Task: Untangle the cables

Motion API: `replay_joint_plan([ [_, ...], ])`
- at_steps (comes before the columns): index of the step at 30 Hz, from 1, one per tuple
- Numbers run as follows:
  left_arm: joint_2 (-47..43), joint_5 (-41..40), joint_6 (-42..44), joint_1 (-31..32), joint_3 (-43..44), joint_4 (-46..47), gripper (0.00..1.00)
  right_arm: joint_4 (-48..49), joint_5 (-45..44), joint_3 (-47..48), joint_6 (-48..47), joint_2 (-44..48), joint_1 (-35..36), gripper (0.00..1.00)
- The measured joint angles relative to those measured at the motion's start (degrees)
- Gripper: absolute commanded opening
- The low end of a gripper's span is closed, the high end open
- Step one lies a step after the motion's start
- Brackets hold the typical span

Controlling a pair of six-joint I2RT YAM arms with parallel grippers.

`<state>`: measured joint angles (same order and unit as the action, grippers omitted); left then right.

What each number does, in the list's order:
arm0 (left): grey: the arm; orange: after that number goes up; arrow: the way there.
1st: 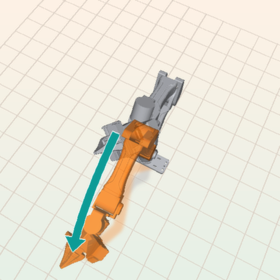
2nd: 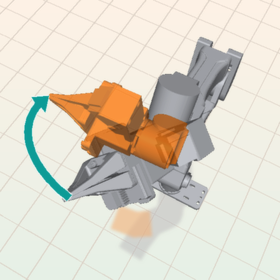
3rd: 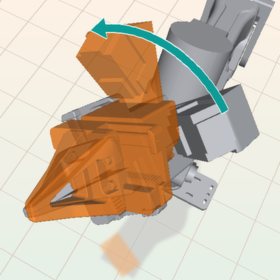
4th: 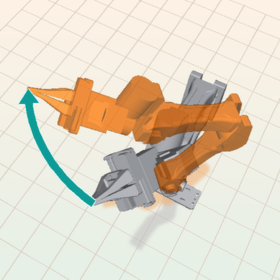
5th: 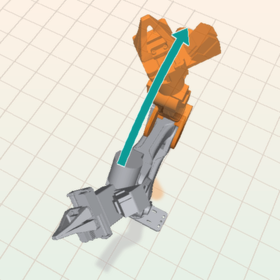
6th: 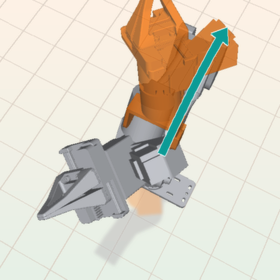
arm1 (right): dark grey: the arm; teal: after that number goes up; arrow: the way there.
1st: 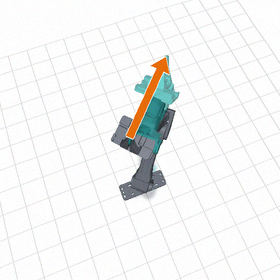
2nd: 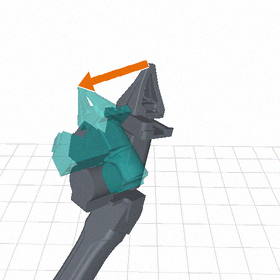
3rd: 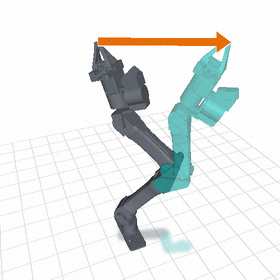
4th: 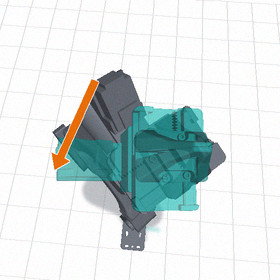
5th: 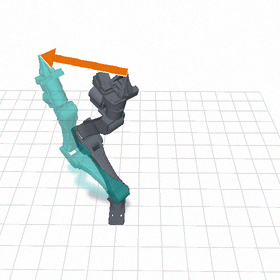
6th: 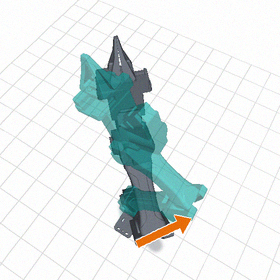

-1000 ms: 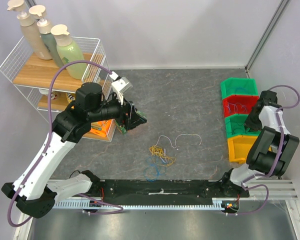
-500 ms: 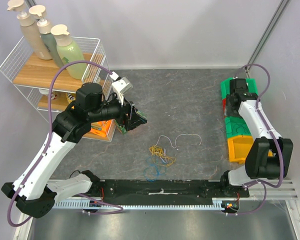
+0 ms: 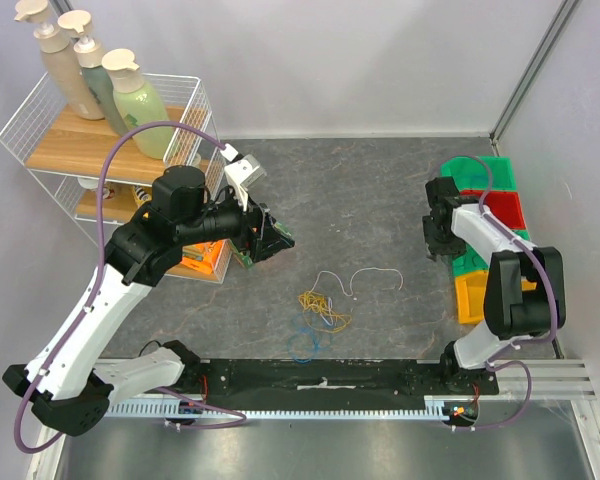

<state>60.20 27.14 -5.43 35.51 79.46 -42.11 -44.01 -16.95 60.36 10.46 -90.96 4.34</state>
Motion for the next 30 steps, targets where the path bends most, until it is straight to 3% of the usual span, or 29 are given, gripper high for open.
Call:
replay_joint_plan([
  [3,-0.02,-0.02,0.0,0.0,0.0,-0.02,0.78,0.76,0.24,0.0,-0.66,-1.57,0.2,0.52],
  [7,-0.04,-0.04,0.0,0.04,0.0,-0.02,0.78,2.03,0.2,0.0,-1.51,-3.56,0.13,0.43],
  [10,-0.11,-0.07,0.02,0.09,-0.02,-0.02,0.78,2.8,0.28,0.0,-1.95,-5.29,0.04,0.26],
  [12,-0.17,-0.07,0.02,0.11,0.0,-0.02,0.78,2.84,0.35,0.0,-2.16,-5.77,0.04,0.02],
  [13,-0.2,-0.09,0.04,0.15,-0.02,-0.02,0.78,2.86,0.37,0.0,-2.19,-5.75,0.07,0.0],
  [21,-0.22,-0.09,0.04,0.22,-0.02,-0.02,0.78,2.93,3.98,0.11,0.11,0.07,-2.95,0.0],
  [26,-0.22,-0.07,0.04,0.22,-0.07,-0.02,0.78,6.51,14.23,-0.63,2.56,6.75,-18.4,0.0],
  [30,-0.22,-0.07,0.04,0.2,-0.22,-0.04,0.78,9.4,20.39,-3.17,3.96,5.88,-27.56,0.0],
])
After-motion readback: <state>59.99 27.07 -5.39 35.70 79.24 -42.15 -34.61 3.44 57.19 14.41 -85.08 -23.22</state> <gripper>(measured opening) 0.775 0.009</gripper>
